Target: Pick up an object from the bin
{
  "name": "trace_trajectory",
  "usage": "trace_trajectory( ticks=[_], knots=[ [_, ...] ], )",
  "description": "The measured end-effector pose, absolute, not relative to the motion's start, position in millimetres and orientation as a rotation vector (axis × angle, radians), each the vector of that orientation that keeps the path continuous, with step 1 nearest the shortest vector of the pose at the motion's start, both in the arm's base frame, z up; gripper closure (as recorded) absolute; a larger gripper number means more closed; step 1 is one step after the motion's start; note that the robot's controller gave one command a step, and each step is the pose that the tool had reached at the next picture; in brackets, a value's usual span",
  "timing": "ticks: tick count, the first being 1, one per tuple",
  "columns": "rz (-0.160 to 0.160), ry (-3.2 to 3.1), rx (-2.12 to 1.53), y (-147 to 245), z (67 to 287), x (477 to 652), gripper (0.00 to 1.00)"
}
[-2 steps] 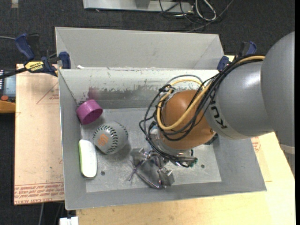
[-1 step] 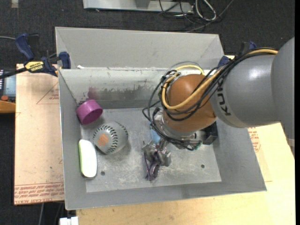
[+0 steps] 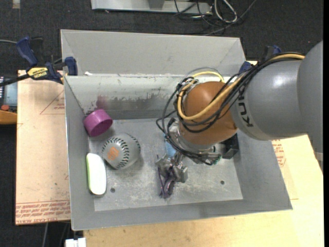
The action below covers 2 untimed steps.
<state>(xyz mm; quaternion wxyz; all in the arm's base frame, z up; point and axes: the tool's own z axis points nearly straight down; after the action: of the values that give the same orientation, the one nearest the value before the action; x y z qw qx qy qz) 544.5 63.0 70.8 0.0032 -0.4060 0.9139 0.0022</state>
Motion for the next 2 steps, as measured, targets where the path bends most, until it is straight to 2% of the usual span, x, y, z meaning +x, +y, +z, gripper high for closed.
trace_trajectory(
  ticks=[2],
  knots=[
    [0.011, 2.87, -1.274, 63.2, 75.0, 542.9, 1.0]
  ],
)
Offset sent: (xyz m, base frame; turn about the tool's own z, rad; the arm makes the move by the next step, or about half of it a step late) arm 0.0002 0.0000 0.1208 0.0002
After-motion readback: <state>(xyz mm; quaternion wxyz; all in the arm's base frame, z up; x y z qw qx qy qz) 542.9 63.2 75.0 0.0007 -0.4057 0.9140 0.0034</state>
